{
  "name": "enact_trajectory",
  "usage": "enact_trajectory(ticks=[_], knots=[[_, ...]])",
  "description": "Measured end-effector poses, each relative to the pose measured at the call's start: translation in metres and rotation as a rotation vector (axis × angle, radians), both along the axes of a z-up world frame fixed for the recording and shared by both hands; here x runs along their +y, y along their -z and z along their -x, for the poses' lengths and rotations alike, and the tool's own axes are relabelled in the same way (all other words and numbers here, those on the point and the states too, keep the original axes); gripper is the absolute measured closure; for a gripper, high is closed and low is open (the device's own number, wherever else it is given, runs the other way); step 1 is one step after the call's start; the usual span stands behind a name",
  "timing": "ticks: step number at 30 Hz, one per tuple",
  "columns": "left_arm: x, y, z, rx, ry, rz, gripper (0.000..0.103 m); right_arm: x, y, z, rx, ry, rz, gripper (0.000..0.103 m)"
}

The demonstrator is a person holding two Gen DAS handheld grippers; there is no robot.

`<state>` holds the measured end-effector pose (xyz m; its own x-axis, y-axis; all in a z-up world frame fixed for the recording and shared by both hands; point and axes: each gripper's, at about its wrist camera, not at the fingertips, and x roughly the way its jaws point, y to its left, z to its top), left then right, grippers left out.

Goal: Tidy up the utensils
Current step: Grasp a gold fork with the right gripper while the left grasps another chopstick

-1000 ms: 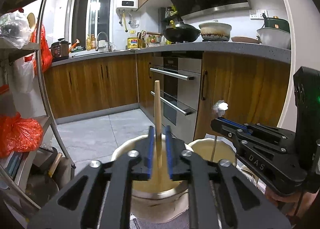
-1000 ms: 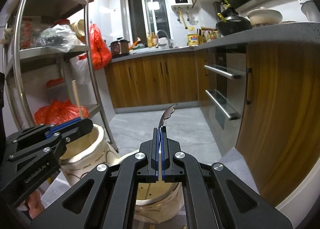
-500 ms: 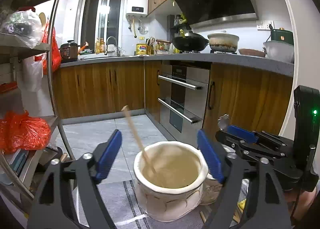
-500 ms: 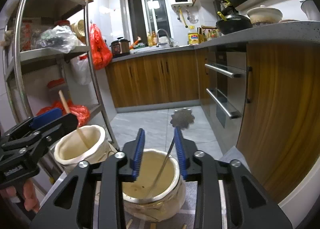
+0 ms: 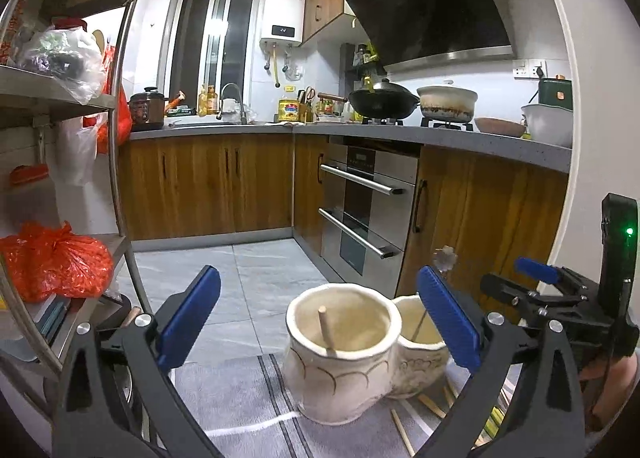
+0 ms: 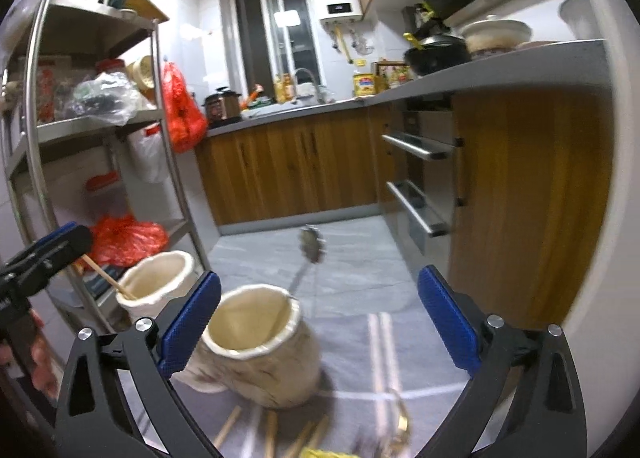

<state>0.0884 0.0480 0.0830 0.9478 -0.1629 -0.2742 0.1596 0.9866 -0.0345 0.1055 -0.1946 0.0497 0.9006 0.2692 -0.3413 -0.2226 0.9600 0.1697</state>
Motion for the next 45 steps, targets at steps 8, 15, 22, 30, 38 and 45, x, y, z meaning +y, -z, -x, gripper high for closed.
enact_trajectory(ticks=[8,15,22,30,38,45], knots=[[-0.007,0.001,0.023,0.005,0.020,-0.028,0.006,-0.035,-0.003,0.025,0.014,0.059,0.017,0.005],[-0.015,0.013,0.039,0.050,0.051,-0.047,0.006,-0.048,0.009,0.042,0.045,0.074,0.054,0.005],[-0.024,0.030,0.047,0.112,0.068,-0.051,0.006,-0.058,0.030,0.049,0.108,0.080,0.066,0.005],[-0.028,0.050,0.052,0.182,0.069,-0.069,0.006,-0.058,0.046,0.054,0.155,0.075,0.091,0.005],[-0.039,0.069,0.050,0.272,0.110,-0.090,0.006,-0.060,0.063,0.056,0.216,0.076,0.123,0.005],[-0.049,0.091,0.040,0.376,0.113,-0.116,0.006,-0.062,0.077,0.058,0.277,0.068,0.160,0.005]])
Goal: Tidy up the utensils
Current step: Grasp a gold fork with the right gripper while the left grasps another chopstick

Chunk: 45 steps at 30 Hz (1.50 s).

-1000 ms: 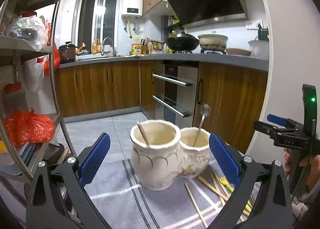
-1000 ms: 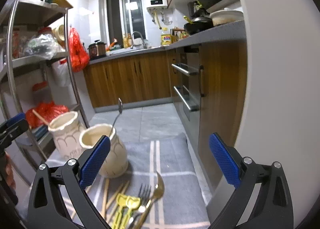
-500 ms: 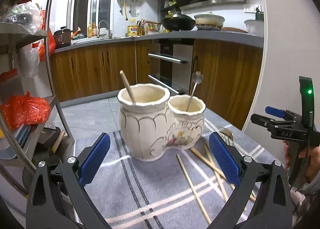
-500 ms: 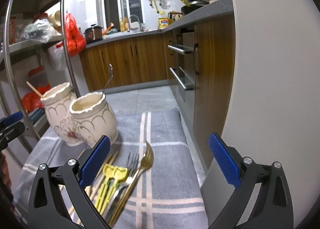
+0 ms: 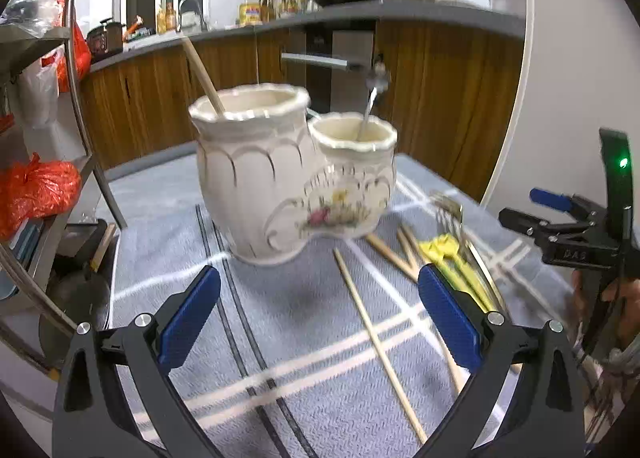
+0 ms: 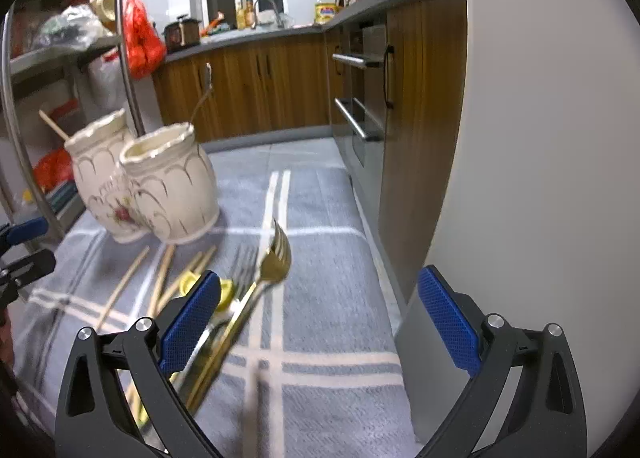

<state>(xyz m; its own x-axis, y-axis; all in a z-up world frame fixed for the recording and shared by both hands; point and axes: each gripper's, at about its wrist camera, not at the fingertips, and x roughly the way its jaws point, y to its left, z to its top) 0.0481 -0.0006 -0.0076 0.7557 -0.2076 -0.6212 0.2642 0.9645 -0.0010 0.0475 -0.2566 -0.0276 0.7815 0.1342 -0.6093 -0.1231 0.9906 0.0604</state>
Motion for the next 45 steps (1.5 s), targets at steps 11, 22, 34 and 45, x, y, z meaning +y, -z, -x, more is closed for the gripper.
enact_trajectory(ticks=[11,22,34,45], knots=[[-0.015,0.024,-0.001,0.090,-0.001,-0.077,0.006,0.007,0.008,-0.011,0.066,-0.009,0.045,0.005],[-0.026,0.032,-0.002,0.113,-0.001,-0.124,0.006,0.024,0.002,-0.063,0.140,0.000,0.053,0.039],[-0.028,0.035,-0.005,0.159,0.040,-0.112,0.016,0.040,0.007,-0.094,0.268,-0.053,0.086,0.081],[-0.036,0.043,-0.007,0.226,0.080,-0.092,0.072,0.047,0.012,-0.107,0.301,-0.074,0.076,0.097]])
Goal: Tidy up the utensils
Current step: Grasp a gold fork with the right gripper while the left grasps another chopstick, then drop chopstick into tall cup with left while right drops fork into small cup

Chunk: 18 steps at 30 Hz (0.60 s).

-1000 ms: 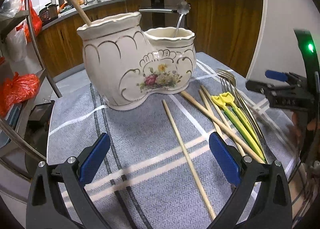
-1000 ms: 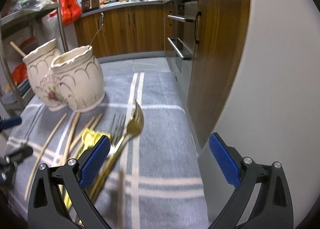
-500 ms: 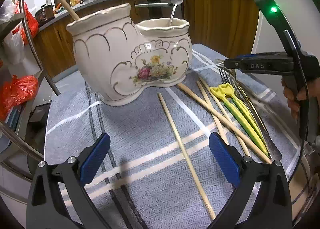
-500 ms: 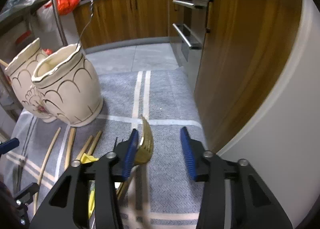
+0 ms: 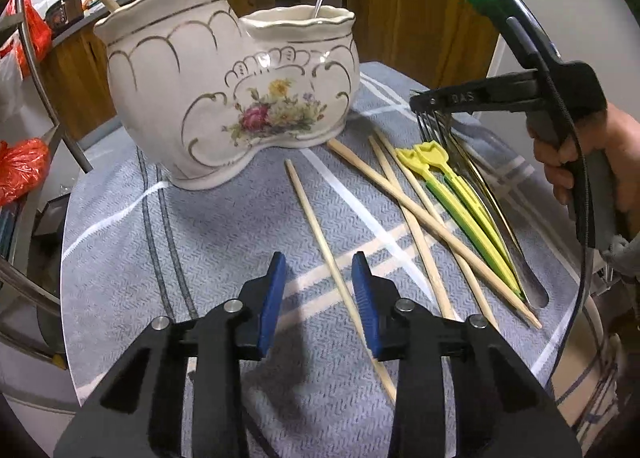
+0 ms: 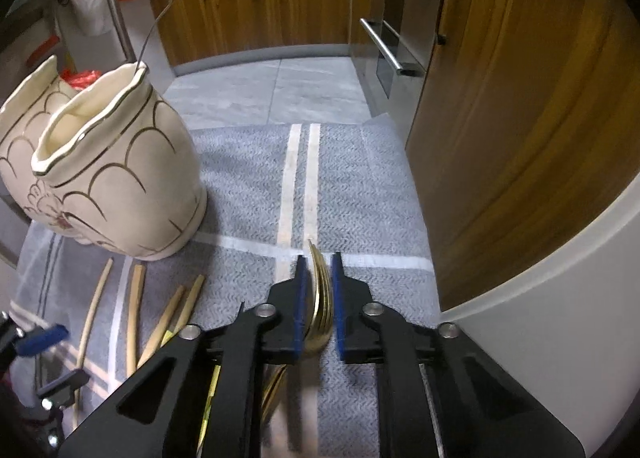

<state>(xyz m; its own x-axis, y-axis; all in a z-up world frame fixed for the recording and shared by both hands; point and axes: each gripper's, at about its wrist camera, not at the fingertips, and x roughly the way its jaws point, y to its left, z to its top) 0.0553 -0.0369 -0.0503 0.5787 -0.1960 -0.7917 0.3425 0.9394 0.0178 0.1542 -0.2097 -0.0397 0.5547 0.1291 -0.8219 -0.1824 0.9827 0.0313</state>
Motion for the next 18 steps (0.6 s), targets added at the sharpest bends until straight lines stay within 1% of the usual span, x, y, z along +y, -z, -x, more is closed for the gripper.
enact_trajectory(ticks=[1,2,3,6,9,11,13,18], knots=[[-0.001,0.000,0.000,-0.006,-0.004,-0.003,0.076,-0.001,-0.001,0.001,-0.003,0.000,-0.009,0.098],[-0.002,0.000,-0.001,-0.008,-0.005,-0.002,0.088,-0.002,-0.002,0.004,-0.010,0.000,-0.021,0.098],[-0.002,0.000,-0.002,-0.004,-0.005,0.004,0.096,-0.003,-0.005,0.007,-0.022,0.000,-0.030,0.098],[0.004,-0.001,-0.006,-0.002,0.000,0.020,0.099,-0.010,-0.015,0.018,-0.066,0.001,-0.060,0.098],[0.010,-0.004,-0.004,-0.017,0.004,0.032,0.099,-0.016,-0.027,0.032,-0.129,-0.004,-0.101,0.098],[0.016,-0.008,-0.001,-0.032,0.003,0.054,0.099,-0.020,-0.035,0.044,-0.175,-0.007,-0.128,0.098],[0.023,-0.013,0.000,-0.061,0.006,0.077,0.099,-0.024,-0.045,0.058,-0.224,-0.012,-0.154,0.098],[0.036,-0.026,0.007,-0.141,0.002,0.124,0.099,-0.030,-0.066,0.081,-0.320,-0.022,-0.176,0.098]])
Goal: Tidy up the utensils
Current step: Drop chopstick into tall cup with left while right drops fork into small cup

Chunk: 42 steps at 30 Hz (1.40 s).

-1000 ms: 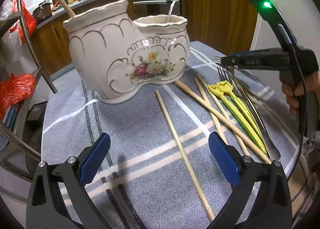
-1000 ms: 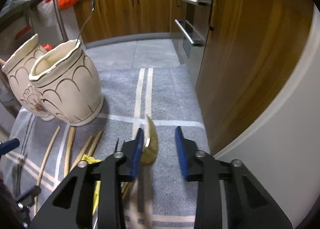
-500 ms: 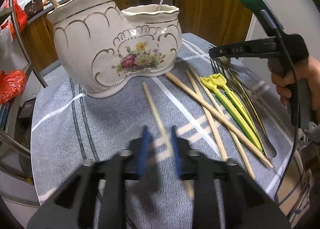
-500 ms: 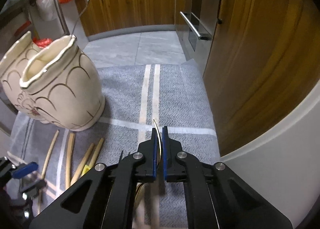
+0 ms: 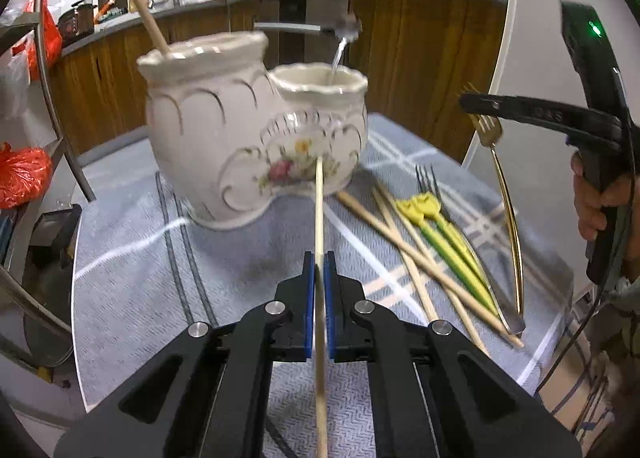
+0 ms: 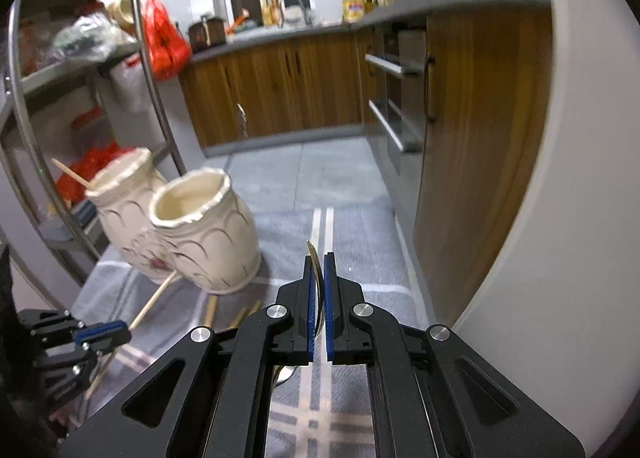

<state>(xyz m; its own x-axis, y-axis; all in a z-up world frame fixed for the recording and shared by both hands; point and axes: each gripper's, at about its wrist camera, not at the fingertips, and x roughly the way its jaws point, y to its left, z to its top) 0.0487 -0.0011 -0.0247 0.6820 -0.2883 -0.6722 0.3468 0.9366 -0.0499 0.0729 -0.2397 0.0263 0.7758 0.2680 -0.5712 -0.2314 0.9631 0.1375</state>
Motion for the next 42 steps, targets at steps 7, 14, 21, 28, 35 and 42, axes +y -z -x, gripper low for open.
enact_trajectory(ticks=[7,14,21,28,35,42], knots=[[0.009,-0.013,0.011,-0.087,-0.010,0.029,0.099,-0.002,-0.027,0.023,-0.123,-0.008,-0.004,0.098],[0.005,-0.020,0.016,-0.154,0.029,0.040,0.099,0.001,-0.044,0.043,-0.196,-0.021,0.000,0.098],[0.013,-0.029,0.025,-0.221,0.029,0.083,0.099,0.005,-0.065,0.051,-0.249,-0.035,-0.014,0.098],[0.018,-0.050,0.031,-0.331,0.035,0.105,0.099,0.021,-0.077,0.043,-0.278,-0.056,-0.009,0.098],[0.045,-0.104,0.024,-0.506,-0.006,0.182,0.099,0.035,-0.094,0.025,-0.302,-0.078,-0.020,0.098],[0.080,-0.142,-0.022,-0.586,-0.052,0.295,0.099,0.047,-0.115,0.008,-0.343,-0.088,-0.043,0.098]])
